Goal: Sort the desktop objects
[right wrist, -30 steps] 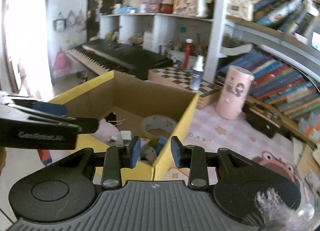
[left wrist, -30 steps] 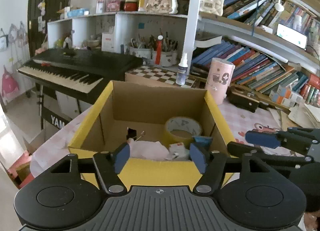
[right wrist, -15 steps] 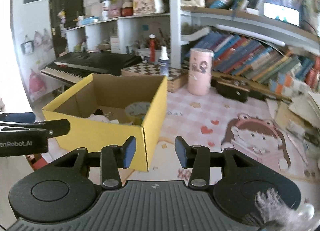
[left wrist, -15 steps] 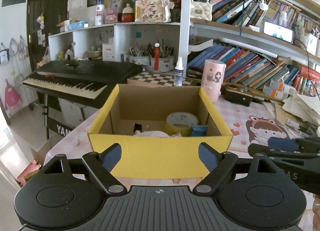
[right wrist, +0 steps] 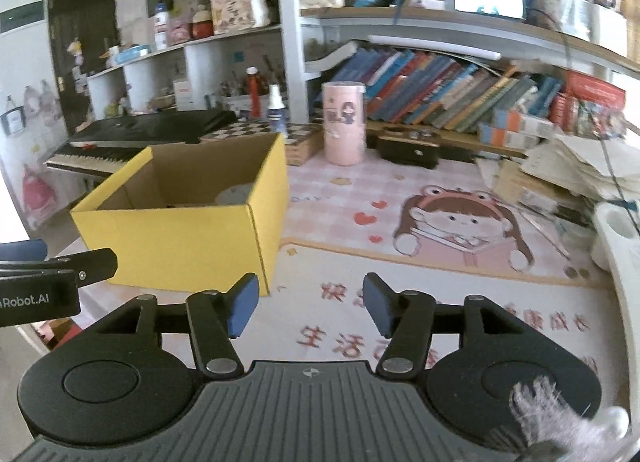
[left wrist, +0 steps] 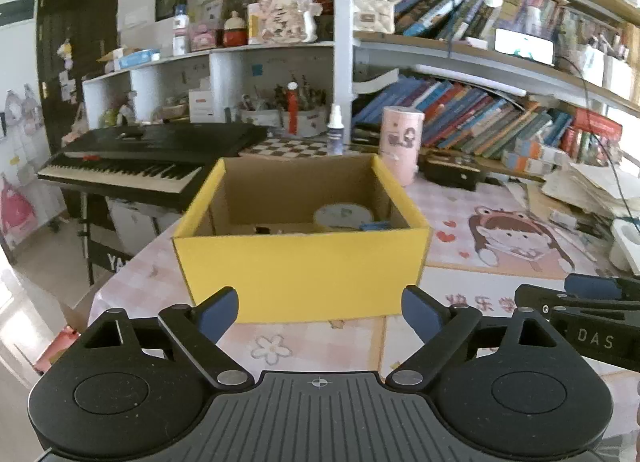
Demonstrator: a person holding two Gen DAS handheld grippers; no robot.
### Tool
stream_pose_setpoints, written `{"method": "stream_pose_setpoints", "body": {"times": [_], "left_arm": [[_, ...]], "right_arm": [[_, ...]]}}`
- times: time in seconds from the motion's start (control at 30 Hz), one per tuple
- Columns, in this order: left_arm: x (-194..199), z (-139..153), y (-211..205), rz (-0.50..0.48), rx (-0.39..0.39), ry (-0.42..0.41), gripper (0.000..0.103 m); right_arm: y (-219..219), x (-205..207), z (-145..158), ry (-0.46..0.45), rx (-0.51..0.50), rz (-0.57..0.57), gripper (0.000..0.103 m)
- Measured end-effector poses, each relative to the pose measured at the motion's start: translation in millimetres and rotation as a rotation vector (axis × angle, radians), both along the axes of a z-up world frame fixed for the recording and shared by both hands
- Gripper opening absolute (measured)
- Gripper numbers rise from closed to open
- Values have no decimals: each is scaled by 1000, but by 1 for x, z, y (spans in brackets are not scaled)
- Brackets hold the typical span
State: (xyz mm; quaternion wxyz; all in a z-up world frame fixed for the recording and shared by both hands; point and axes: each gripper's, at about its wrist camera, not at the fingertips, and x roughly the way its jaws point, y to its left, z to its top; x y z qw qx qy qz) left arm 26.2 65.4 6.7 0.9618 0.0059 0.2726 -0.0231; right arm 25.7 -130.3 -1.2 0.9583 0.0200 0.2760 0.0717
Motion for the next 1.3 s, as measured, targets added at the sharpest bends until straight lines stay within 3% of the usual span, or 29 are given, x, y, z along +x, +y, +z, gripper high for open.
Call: {"method": "stream_pose_setpoints", "body": {"times": [0.7, 0.97, 1.3], "left_arm": [[-21, -15, -40, -115, 67, 53, 99], [-19, -16, -40, -81, 38, 72, 100], [-22, -19, -49, -80, 62, 101, 101]], "right_arm": [[-35, -50, -14, 21, -36, -233, 100], [-41, -53, -19, 52, -57, -237, 103], [-46, -56, -20, 64, -53, -236, 103]]}}
